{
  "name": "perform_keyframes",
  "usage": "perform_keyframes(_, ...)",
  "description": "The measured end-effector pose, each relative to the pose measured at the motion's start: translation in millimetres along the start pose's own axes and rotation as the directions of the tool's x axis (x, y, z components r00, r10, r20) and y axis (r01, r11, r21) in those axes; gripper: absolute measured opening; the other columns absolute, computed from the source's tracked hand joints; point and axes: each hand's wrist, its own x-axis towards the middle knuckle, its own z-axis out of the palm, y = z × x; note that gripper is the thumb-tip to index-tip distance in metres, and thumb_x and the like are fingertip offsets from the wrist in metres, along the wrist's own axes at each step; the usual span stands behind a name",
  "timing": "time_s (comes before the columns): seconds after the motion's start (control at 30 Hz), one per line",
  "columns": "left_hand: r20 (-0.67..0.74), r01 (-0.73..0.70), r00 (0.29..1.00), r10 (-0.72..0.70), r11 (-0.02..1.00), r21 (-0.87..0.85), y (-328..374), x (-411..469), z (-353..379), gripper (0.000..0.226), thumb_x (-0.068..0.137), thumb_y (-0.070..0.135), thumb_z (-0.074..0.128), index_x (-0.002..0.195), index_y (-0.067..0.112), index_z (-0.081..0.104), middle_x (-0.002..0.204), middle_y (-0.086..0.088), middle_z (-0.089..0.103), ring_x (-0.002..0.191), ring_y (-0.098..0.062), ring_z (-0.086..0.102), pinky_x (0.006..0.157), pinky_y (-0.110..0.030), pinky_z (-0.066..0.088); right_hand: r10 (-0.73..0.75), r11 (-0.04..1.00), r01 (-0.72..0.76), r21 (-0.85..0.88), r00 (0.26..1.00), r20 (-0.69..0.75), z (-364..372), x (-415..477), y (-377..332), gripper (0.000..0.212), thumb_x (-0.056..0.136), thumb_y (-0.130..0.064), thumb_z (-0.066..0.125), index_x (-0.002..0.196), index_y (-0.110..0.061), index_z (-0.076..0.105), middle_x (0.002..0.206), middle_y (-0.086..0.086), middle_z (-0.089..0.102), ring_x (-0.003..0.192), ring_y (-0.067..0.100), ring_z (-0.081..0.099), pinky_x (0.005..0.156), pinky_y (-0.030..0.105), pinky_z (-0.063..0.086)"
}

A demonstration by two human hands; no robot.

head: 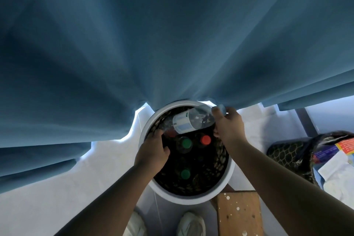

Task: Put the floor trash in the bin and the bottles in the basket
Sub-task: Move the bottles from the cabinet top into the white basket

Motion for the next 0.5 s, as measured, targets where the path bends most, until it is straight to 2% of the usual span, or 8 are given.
perform_keyframes(0.07,-0.005,-0.001,1.0,0.001,1.0,-0.003,0.6,0.5,0.0,0.056,0.089,0.02,0.054,0.141,0.017,0.032,0.139,-0.007,0.043,0.123,-0.027,0.048,0.098,-0.039,0.045,0.159,0.979,-0.164,0.125,0.986,0.049,2.3,4.9,10.9,0.032,0.091,-0.034,0.054,0.107,-0.007,0.059,0.074,0.006,0.056,0.059,0.02,0.056,0.061,0.037,0.056)
perform_keyframes(0.13,-0.015,-0.003,1.0,0.003,1.0,-0.02,1.0,2.7,1.6,0.062,0.088,0.018,0.054,0.144,0.018,0.027,0.142,-0.007,0.036,0.126,-0.026,0.045,0.1,-0.039,0.044,0.209,0.96,-0.217,0.175,0.976,0.059,4.9,6.9,17.8,0.03,0.093,-0.034,0.054,0.104,-0.007,0.06,0.074,0.009,0.058,0.059,0.02,0.056,0.056,0.032,0.053)
perform_keyframes(0.27,-0.045,-0.061,0.997,0.06,0.998,-0.012,3.1,5.1,7.4,0.066,0.087,0.014,0.053,0.146,0.02,0.024,0.145,-0.005,0.028,0.13,-0.024,0.038,0.1,-0.035,0.041,0.105,0.982,-0.102,0.158,0.994,-0.01,15.3,2.2,20.4,0.029,0.091,-0.037,0.057,0.108,-0.014,0.057,0.09,0.007,0.067,0.066,0.02,0.064,0.049,0.028,0.054)
perform_keyframes(0.37,-0.062,-0.088,0.994,0.085,0.995,-0.036,6.0,5.0,13.7,0.071,0.087,0.013,0.054,0.148,0.022,0.02,0.152,-0.003,0.02,0.131,-0.023,0.039,0.102,-0.033,0.038,0.02,0.992,-0.019,0.123,1.0,-0.002,18.5,-2.6,23.1,0.025,0.091,-0.032,0.058,0.112,-0.02,0.054,0.089,0.0,0.067,0.07,0.016,0.066,0.06,0.035,0.057)
perform_keyframes(0.5,-0.049,-0.089,0.995,0.086,0.994,-0.067,11.2,7.4,18.8,0.073,0.087,0.011,0.052,0.149,0.023,0.016,0.157,-0.002,0.013,0.131,-0.022,0.042,0.1,-0.029,0.037,0.01,0.994,-0.017,0.112,0.998,0.064,17.4,-2.3,27.0,0.028,0.091,-0.03,0.06,0.116,-0.022,0.05,0.086,0.004,0.067,0.064,0.016,0.063,0.051,0.029,0.05)
